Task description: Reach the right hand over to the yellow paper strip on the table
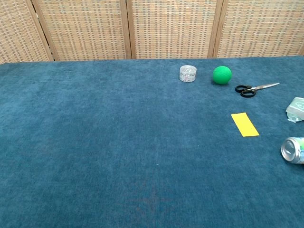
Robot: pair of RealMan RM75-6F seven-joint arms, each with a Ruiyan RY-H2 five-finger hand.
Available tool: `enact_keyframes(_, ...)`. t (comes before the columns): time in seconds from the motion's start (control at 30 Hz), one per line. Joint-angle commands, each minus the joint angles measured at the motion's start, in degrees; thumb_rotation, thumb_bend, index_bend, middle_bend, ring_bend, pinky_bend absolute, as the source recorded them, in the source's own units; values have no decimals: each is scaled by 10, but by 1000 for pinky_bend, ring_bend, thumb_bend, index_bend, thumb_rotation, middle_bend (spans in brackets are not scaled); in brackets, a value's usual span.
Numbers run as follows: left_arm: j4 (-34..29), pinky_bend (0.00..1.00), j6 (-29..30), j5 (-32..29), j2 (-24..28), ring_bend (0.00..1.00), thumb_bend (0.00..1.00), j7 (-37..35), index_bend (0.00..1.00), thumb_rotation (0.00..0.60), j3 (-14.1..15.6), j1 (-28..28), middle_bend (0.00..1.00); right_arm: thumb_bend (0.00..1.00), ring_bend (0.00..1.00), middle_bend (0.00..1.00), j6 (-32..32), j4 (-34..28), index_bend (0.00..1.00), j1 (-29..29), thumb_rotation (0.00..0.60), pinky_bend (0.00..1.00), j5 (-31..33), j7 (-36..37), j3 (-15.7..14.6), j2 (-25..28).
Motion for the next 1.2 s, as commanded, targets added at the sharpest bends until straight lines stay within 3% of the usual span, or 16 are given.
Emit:
enact_keyframes(0.03, 0, 0, 0, 0, 0, 0, 0, 0, 0, 600, 0, 0, 0, 0, 0, 0, -1, 0, 25, 0, 600, 0, 0, -1, 0, 0)
enact_keyframes(0.4, 0, 0, 0, -3, 1, 0, 0, -3, 0, 600, -2, 0, 0, 0, 0, 0, -18, -2, 56, 13, 600, 0, -3, 10, 1, 0)
enact_keyframes(0.53, 2, 0, -7, -8, -2, 0, 0, -1, 0, 600, -5, -4, 0, 4, 0, 0, -44, 8, 106, 46, 600, 0, -7, 5, 21, -4)
enact_keyframes(0.63, 4, 0, -12, -11, -5, 0, 0, 3, 0, 600, -6, -7, 0, 40, 0, 0, -96, 4, 139, 86, 600, 0, 0, 6, 36, 4)
enact_keyframes(0.77, 4, 0, -17, -19, -7, 0, 0, 8, 0, 600, -9, -9, 0, 192, 0, 0, -186, 1, 193, 147, 600, 0, 28, 17, 61, 14)
enact_keyframes(0.9, 6, 0, -25, -31, -10, 0, 0, 11, 0, 600, -13, -11, 0, 261, 0, 0, -284, 12, 224, 206, 600, 0, 75, 0, 80, 5)
enact_keyframes(1.03, 7, 0, -33, -41, -11, 0, 0, 13, 0, 600, -16, -15, 0, 345, 0, 0, -358, 39, 265, 251, 600, 0, 124, -26, 92, -22)
enact_keyframes(1.2, 15, 0, -42, -49, -16, 0, 0, 11, 0, 600, -21, -21, 0, 436, 0, 0, -436, 115, 295, 302, 600, 0, 208, -67, 109, -83)
